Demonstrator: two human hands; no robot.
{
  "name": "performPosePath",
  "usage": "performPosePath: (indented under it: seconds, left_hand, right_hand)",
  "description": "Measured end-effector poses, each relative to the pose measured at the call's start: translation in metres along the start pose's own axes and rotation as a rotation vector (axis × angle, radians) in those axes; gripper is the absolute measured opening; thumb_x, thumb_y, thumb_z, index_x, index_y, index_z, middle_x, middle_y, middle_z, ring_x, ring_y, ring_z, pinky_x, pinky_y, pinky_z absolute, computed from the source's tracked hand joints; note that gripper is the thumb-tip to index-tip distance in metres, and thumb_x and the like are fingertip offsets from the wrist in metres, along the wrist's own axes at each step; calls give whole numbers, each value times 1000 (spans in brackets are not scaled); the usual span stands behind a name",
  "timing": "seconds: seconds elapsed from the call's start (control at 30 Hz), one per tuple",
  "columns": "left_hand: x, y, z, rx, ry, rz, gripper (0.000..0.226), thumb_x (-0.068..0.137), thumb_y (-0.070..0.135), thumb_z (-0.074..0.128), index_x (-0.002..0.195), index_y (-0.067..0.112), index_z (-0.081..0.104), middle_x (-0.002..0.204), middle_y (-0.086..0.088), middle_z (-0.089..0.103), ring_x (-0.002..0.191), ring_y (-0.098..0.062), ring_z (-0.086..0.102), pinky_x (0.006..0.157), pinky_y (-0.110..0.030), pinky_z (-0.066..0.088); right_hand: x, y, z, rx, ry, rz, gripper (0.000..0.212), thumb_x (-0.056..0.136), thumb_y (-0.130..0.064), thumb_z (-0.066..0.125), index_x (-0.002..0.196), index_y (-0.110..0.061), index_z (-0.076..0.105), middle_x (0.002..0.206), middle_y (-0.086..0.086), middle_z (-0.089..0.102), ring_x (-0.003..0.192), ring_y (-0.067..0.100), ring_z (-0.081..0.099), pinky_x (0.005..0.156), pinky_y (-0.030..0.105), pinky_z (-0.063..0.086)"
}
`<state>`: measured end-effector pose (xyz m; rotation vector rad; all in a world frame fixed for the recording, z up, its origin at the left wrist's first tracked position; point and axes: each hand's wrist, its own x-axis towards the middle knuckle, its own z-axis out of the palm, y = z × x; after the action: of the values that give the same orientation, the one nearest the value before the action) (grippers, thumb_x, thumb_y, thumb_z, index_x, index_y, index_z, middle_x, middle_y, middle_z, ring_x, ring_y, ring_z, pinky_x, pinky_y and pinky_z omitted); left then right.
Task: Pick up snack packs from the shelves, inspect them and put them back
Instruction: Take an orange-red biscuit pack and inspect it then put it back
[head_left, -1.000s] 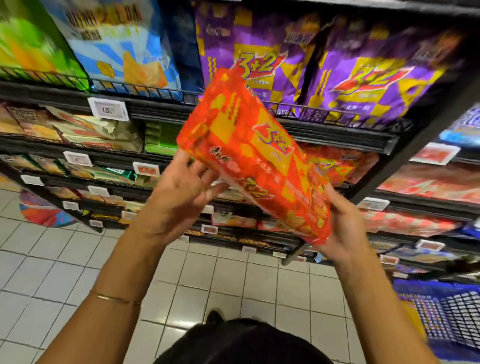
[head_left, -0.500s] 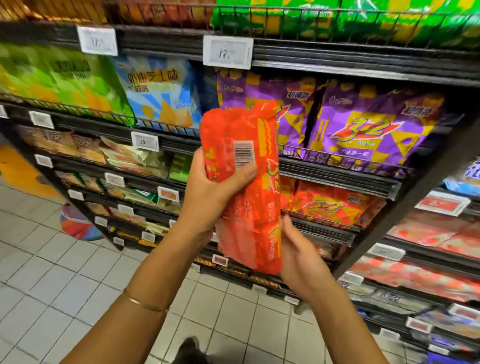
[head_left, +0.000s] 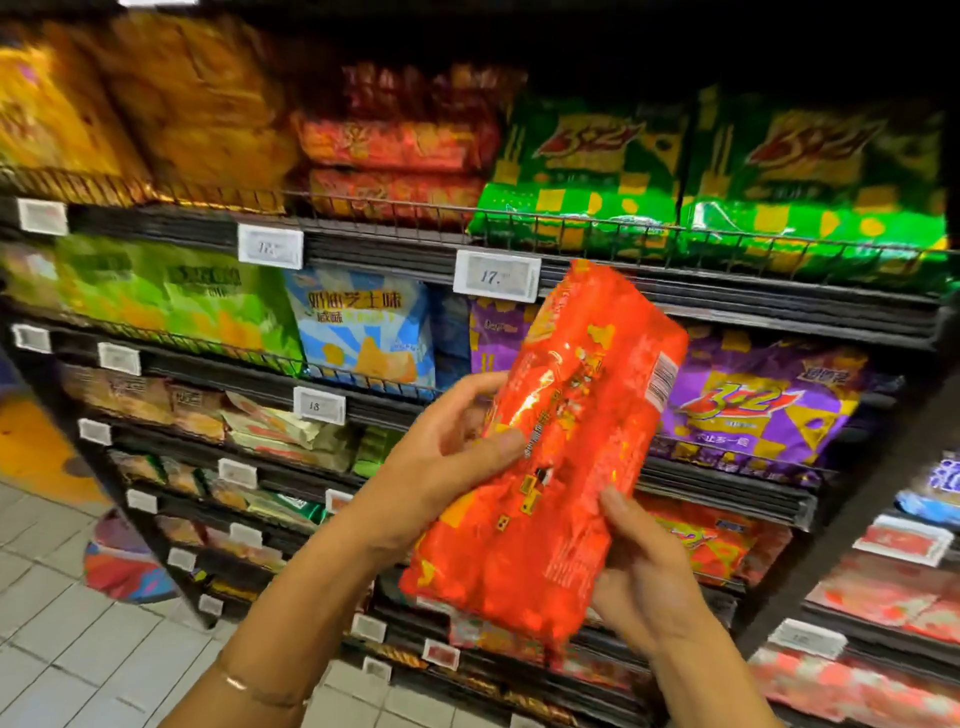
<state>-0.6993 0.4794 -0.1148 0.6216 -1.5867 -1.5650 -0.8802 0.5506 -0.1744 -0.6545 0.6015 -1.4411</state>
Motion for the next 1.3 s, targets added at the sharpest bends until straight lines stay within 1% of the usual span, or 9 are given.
performPosePath:
  seconds: [0.2,0.37,0.47,0.57,0.7,0.9,1.0,1.1,1.3]
  left_hand:
    - [17,28,-38,103,-25,86,83,79,38,86,152,22,49,140,-6,66,124,-20,65,98,-35,55]
    - [17,44,-58,520,361,322,82,72,67,81,146,51,49,111,13,62,94,-10,66,75,-35,55]
    - [13,51,-49,369,66,308,84,71,79,75,146,53,45,131,16,65,122,-8,64,95,-32,57]
    - [19,64,-52,98,150,258,72,50,74,89,114,45,72,109,13,79,105,-9,73,89,-26,56]
    - [37,77,-92,-396,314,162,117,40,65,97,140,15,63,134,-9,70,116,-29,69,99,-54,51]
    - [64,87,-125,-686,132,231,60,83,47,73,137,23,64,133,-6,71,123,-27,67,92,-46,59]
    - [92,89,-151,-517,214,245,50,90,31,67,138,18,60,129,-6,73,118,-25,68,90,-46,60]
    - [115,100,-193,-261,464,398,90,74,12,83,151,12,36,138,-11,64,118,-26,68,80,-41,62]
    - [148,127,-259,470,623,488,88,54,60,95,127,22,63,114,7,76,101,-7,74,92,-45,61]
  right_hand:
    - [26,-16,34,-219,50,-130,93,50,-50,100,130,-15,69,126,10,75,110,24,74,83,38,63]
    - [52,-26,70,-641,223,-525,75,61,-57,88,125,-29,63,119,-8,77,111,11,72,87,21,55]
    - [66,-28,101,-1059,268,-709,77,67,-60,77,139,-49,52,125,-15,65,116,4,64,97,21,51]
    - [75,-28,126,-1486,198,-725,90,69,-69,68,151,-64,30,130,-9,39,129,12,49,109,32,45]
    - [89,-33,133,-1259,154,-735,70,78,-67,65,144,-48,53,136,-11,48,134,7,48,115,33,42]
    - [123,-23,145,-865,285,-541,71,77,-53,81,138,-27,57,126,-11,74,116,6,69,99,35,57]
    - [142,-40,155,-691,282,-646,66,80,-30,83,138,-12,57,123,6,76,109,17,74,90,33,62]
    - [157,-70,165,-876,338,-836,71,82,-28,81,143,-15,48,126,9,70,107,15,73,91,31,60]
    - [204,-94,188,-1223,446,-902,65,90,-37,80,139,-23,39,113,-19,63,97,-7,68,88,20,56]
